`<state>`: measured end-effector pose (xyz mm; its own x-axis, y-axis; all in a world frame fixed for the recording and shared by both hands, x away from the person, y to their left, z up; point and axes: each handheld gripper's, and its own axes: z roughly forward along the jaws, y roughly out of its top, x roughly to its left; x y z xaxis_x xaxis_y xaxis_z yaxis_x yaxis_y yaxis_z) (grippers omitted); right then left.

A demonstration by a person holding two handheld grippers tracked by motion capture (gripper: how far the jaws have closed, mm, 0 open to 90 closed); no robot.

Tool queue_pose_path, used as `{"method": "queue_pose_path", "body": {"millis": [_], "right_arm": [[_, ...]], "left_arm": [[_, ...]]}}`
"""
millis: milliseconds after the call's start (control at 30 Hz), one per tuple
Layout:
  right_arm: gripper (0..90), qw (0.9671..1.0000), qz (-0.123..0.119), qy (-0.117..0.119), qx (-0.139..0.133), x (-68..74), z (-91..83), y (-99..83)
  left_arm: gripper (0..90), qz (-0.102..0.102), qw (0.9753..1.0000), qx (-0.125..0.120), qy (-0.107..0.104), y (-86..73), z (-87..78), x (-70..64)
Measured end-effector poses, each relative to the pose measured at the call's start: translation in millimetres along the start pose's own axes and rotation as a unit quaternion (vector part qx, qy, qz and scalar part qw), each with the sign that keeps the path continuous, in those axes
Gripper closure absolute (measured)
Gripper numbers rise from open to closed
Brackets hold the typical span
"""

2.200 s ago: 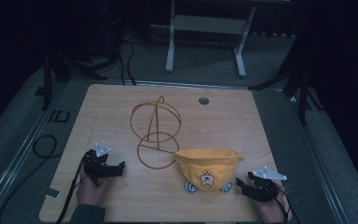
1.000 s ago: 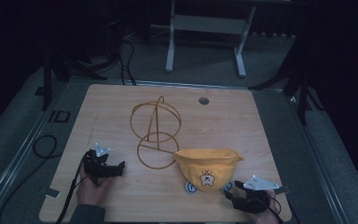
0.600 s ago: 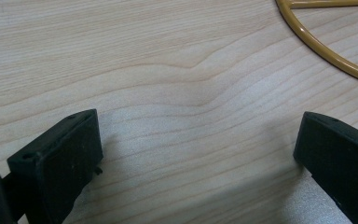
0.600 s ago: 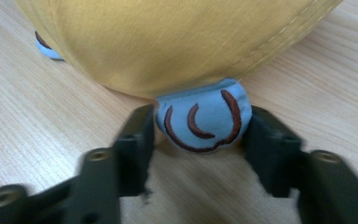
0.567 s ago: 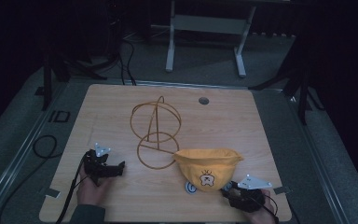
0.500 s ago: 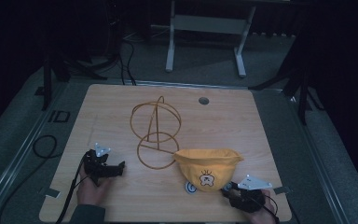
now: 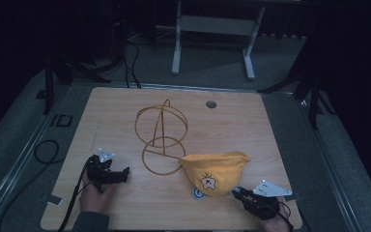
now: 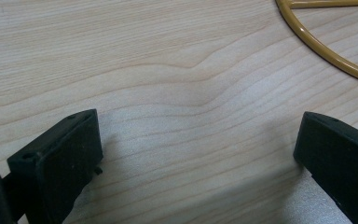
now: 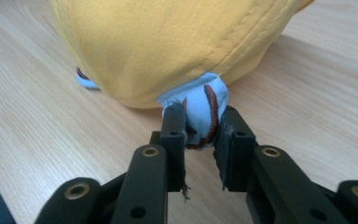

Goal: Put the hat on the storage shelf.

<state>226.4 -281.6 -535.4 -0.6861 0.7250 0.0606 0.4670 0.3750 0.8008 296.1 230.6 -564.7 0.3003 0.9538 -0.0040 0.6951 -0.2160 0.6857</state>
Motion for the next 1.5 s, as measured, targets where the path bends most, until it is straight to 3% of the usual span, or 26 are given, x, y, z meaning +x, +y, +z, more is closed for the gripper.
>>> {"method": "queue_pose_path", "body": {"millis": [233, 667, 1167, 1500], "right_arm": [[79.1, 0.9997, 0.003, -0.001, -0.025, -6.9, -8.0, 11.7], [80.3, 0.9990, -0.030, -0.013, -0.031, -18.0, -20.8, 45.2], [80.8, 0.9957, -0.087, -0.031, -0.010, -32.3, -31.0, 85.9], [80.8, 0.9933, -0.108, -0.042, -0.001, -41.0, -45.5, 102.1]], "left_arm": [[0.8, 0.000, 1.0000, 0.000, 0.000, 0.0, 0.0, 0.0], [0.8, 0.000, 1.0000, 0.000, 0.000, 0.0, 0.0, 0.0], [0.8, -0.001, 1.0000, -0.001, 0.000, 0.0, 0.1, -0.1], [0.8, -0.001, 1.0000, 0.000, -0.001, 0.1, 0.0, -0.1]]}}
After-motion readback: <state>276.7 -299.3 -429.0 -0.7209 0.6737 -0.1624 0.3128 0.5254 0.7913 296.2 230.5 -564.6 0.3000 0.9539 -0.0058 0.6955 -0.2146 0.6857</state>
